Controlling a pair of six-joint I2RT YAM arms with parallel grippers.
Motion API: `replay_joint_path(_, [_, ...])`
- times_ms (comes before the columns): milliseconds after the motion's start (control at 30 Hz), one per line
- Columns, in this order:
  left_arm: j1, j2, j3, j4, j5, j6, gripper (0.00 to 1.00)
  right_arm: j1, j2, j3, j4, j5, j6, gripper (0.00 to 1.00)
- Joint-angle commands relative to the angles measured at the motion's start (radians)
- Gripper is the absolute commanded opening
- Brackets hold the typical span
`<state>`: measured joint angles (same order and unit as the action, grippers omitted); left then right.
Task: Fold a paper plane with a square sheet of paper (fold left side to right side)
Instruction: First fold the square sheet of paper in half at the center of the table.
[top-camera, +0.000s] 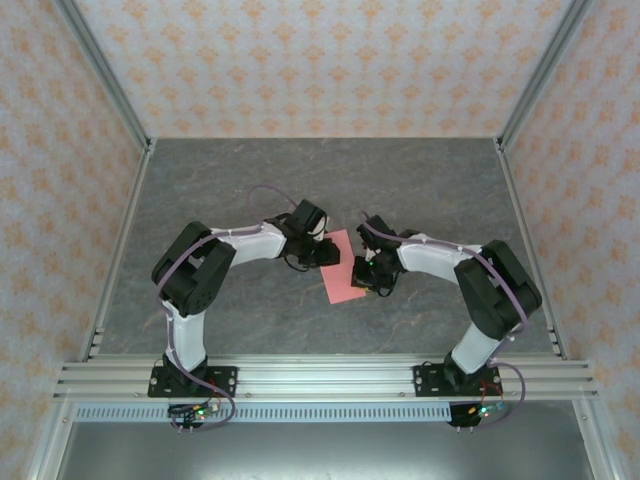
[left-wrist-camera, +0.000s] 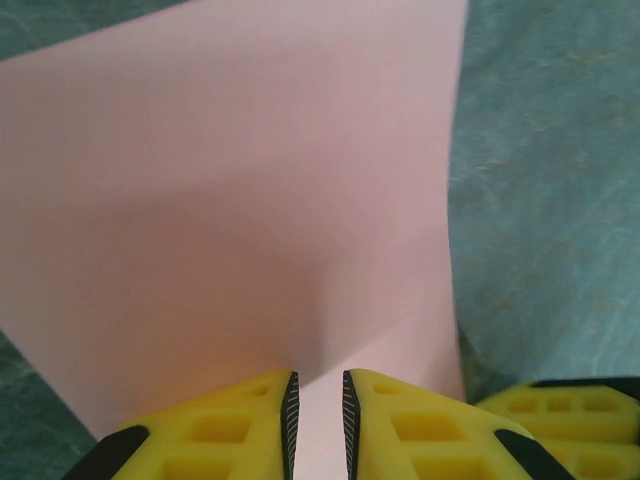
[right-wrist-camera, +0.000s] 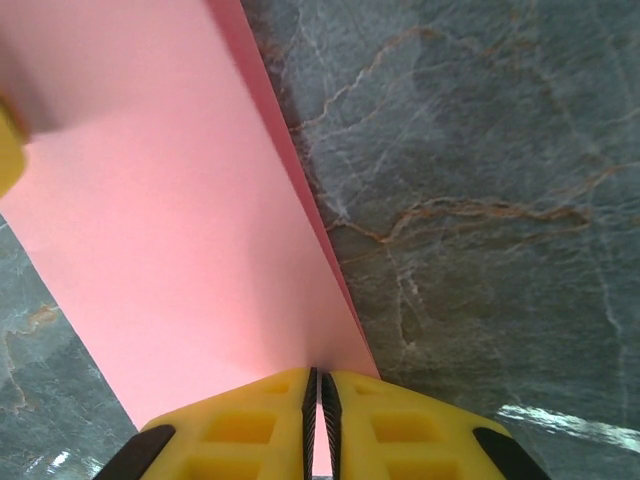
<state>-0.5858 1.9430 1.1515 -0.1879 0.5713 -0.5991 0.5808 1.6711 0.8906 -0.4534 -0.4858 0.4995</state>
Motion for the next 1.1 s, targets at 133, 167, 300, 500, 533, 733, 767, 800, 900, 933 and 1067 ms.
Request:
replay_joint_path(133, [0.033, 0.039, 0.025, -0.061, -0.051, 0.038, 0.22, 0.003, 0.05, -0.025, -0.086, 0.104, -0.011, 0.14])
replay_joint_path(167, [0.039, 0.041, 0.025, -0.062, -0.055, 0.039, 0.22, 0.003, 0.051, -0.025, -0.088, 0.105, -0.012, 0.14])
replay_joint_path(300, [0.072, 0.043, 0.019, -0.053, -0.069, 0.039, 0.22, 0.003, 0.055, -0.03, -0.101, 0.119, -0.016, 0.14])
replay_joint_path(500, [0.119, 0.059, 0.06, -0.059, -0.076, 0.053, 0.22, 0.002, 0.059, -0.034, -0.103, 0.123, -0.018, 0.14])
replay_joint_path(533, [0.125, 0.067, 0.075, -0.063, -0.076, 0.057, 0.22, 0.002, 0.058, -0.035, -0.103, 0.122, -0.018, 0.14])
replay_joint_path(733, [0.171, 0.12, 0.155, -0.091, -0.087, 0.059, 0.22, 0.002, 0.054, -0.042, -0.101, 0.113, -0.019, 0.14])
replay_joint_path(767, [0.18, 0.13, 0.17, -0.102, -0.089, 0.073, 0.22, 0.002, 0.053, -0.043, -0.101, 0.113, -0.02, 0.14])
replay_joint_path(800, [0.187, 0.137, 0.183, -0.111, -0.091, 0.09, 0.22, 0.003, 0.052, -0.043, -0.1, 0.112, -0.019, 0.14])
replay_joint_path(900, [0.209, 0.151, 0.21, -0.13, -0.094, 0.104, 0.22, 0.003, 0.046, -0.046, -0.086, 0.103, -0.011, 0.14])
replay_joint_path(933, [0.215, 0.157, 0.222, -0.135, -0.094, 0.11, 0.22, 0.003, 0.044, -0.048, -0.079, 0.096, -0.009, 0.14])
replay_joint_path(1067, [0.243, 0.175, 0.28, -0.175, -0.083, 0.131, 0.22, 0.003, 0.037, -0.051, -0.042, 0.066, -0.001, 0.14])
